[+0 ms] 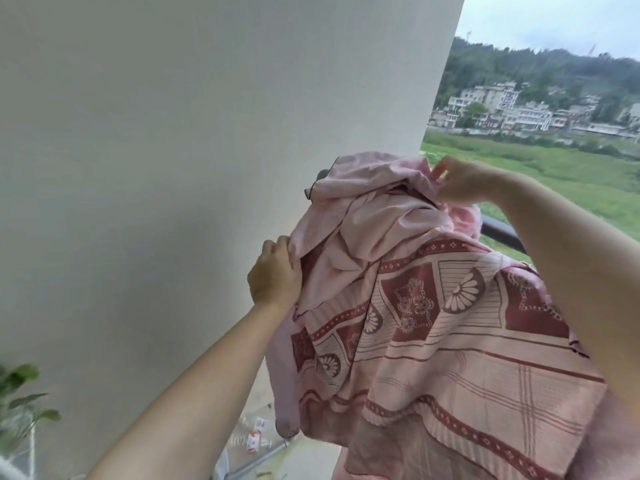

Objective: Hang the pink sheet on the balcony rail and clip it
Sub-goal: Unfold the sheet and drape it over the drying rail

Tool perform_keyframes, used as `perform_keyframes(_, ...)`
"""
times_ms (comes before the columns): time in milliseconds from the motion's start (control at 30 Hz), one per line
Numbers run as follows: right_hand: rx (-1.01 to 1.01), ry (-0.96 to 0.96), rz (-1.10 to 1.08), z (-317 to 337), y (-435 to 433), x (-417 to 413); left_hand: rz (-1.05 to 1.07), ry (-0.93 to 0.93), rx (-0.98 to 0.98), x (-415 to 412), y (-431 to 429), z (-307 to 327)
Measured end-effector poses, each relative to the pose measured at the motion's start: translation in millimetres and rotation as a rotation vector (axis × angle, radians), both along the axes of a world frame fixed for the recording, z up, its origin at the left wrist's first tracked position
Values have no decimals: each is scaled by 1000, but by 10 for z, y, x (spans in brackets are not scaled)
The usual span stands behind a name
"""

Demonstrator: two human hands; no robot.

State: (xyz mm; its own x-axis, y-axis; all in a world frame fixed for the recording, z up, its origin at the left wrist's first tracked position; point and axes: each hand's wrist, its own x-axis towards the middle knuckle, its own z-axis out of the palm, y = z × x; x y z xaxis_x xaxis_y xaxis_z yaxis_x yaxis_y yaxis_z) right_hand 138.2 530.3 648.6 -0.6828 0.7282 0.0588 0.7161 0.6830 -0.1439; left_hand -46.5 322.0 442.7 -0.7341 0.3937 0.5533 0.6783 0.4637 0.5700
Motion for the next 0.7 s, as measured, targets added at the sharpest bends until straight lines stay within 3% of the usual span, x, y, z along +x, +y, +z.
perform_keyframes(133,221,418,64,57,-198,-441,-202,512,-4,115,-157,-172)
perform_keyframes(200,330,427,196,94,-342,-673,-259,673,-2,186,-181,-164)
perform_keyframes(300,336,58,268,51,-616,-956,-299,802,41,220,-166,-92)
perform_keyframes(400,322,-345,59,-62,-704,-1057,-277,847,37,162,-172,-36)
perform_keyframes(500,178,-410,-6,20,-638,-962,-229,763,7,-22,-213,17)
perform_keyframes(567,-84,-287,-10,128,-554,-837,-239,681,15,-170,-229,57)
perform_keyframes(633,-325,100,-82,159,-392,-745,-233,587,22,-272,-176,131)
perform_keyframes(700,-288,512,-203,133,-167,-764,-219,521,48,-308,-47,248)
